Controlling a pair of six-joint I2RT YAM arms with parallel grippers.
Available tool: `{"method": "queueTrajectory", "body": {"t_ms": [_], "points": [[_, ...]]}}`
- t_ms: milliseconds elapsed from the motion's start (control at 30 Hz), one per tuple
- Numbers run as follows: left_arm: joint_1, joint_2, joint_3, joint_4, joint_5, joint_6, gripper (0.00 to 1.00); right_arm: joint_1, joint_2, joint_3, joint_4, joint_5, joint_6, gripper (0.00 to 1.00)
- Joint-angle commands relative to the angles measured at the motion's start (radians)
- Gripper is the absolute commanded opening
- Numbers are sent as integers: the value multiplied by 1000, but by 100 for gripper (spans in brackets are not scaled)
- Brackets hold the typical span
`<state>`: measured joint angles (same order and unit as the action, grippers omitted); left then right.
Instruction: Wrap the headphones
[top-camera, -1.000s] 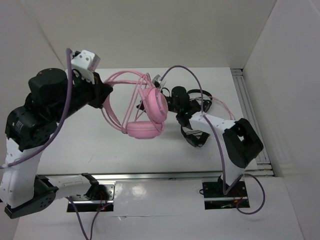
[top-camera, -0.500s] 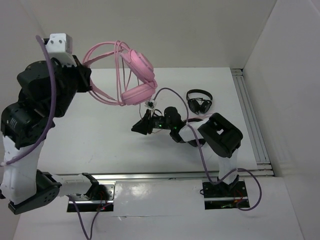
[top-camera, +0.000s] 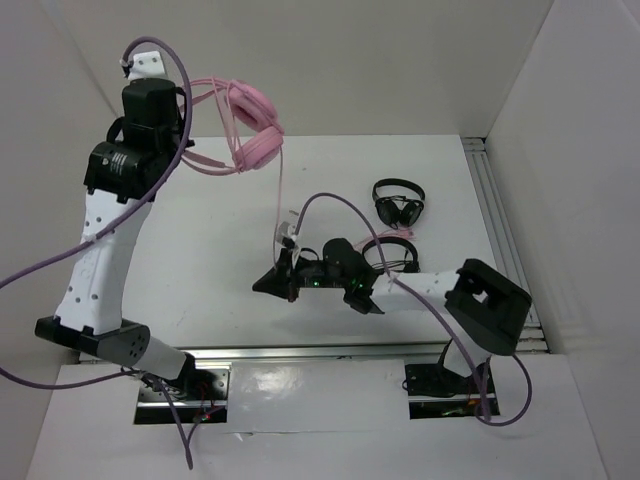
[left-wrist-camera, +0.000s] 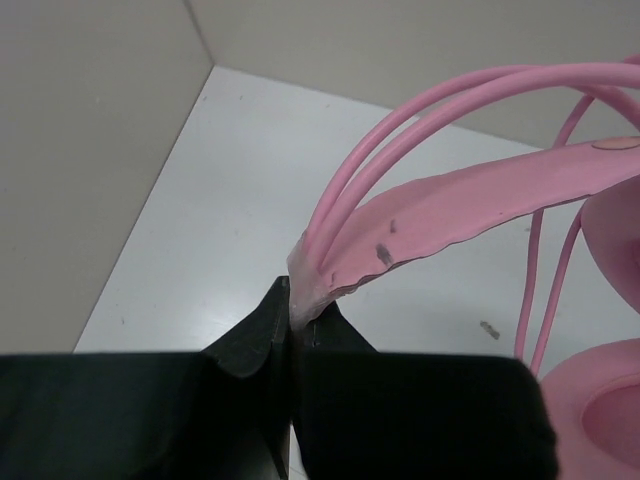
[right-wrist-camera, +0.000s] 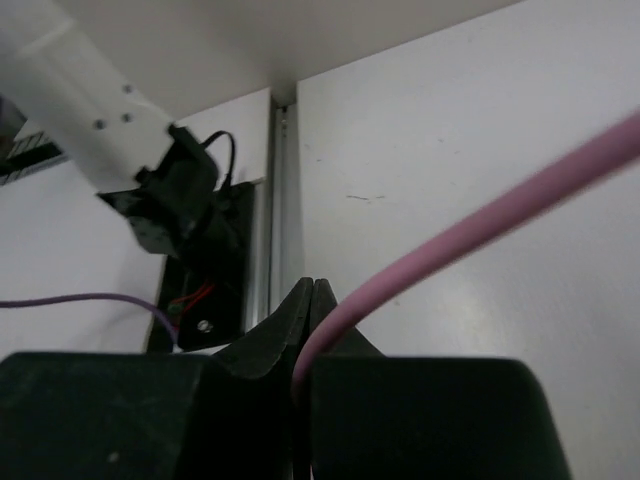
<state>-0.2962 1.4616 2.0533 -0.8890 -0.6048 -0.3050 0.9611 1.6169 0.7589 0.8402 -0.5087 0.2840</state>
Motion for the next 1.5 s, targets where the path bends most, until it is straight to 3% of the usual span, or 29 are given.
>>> {"method": "queueTrajectory", "body": {"t_ms": [0, 200, 333, 433, 600, 667, 733, 900, 1000, 1133, 1167, 1333, 1467], "points": [[60, -3, -47, 114, 54, -121, 0, 70, -98, 26, -188, 64, -130, 0], [236, -52, -272, 211, 456, -187, 0, 102, -149, 66, -348, 142, -180, 0], [313, -67, -271, 220, 617, -235, 0, 35, -131, 33, -346, 108, -170, 0], [382, -29, -188, 184, 863, -256, 0, 25, -107, 0, -302, 133, -170, 0], [476, 9, -214, 226, 1337, -302, 0, -82, -135, -44, -265, 202, -170, 0], [488, -9, -245, 274, 1405, -344, 0, -169, -146, -44, -279, 202, -170, 0], [517, -59, -320, 373, 1471, -438, 0, -250, -131, -14, -303, 100, -170, 0], [539, -101, -351, 478, 1492, -575, 0, -216, -60, 28, -345, 15, -181, 0], [539, -92, -315, 478, 1473, -606, 0, -184, -48, 17, -282, 6, -163, 0], [539, -118, -317, 478, 1320, -631, 0, -116, 23, 45, -292, -57, -149, 0], [539, -118, -317, 478, 1219, -631, 0, -96, 35, 77, -335, -57, -173, 0], [528, -28, -159, 260, 923, -471, 0, 31, 8, 86, -377, -2, -193, 0], [499, 28, -185, 240, 737, -439, 0, 128, -2, 112, -455, 16, -215, 0]]}}
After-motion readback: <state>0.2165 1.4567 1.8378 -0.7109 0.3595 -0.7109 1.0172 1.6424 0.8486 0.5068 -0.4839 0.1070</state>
